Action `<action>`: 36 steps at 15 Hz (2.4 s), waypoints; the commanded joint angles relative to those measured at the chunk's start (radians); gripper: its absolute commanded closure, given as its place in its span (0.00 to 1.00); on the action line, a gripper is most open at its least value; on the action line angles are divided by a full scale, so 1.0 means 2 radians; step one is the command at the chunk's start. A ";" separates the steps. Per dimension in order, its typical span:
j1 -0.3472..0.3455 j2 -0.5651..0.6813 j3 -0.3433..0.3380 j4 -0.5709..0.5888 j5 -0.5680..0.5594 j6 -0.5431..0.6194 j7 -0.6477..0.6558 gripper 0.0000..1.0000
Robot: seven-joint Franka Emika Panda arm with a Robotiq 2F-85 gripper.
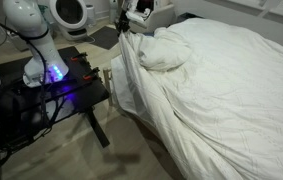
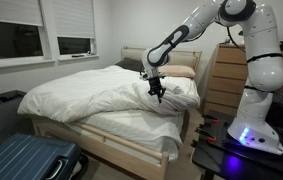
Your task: Lay the duvet flat on the bottom right side of the bed
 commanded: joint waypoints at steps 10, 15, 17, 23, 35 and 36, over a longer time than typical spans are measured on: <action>0.042 -0.003 0.028 0.039 0.008 -0.218 -0.210 0.99; 0.055 0.010 0.024 0.070 0.006 -0.286 -0.238 0.99; 0.045 0.009 0.005 0.045 -0.021 -0.245 -0.237 0.95; 0.041 0.020 -0.002 0.044 -0.028 -0.242 -0.237 0.95; 0.040 0.020 -0.005 0.044 -0.030 -0.242 -0.236 0.63; 0.040 0.020 -0.005 0.043 -0.030 -0.242 -0.235 0.55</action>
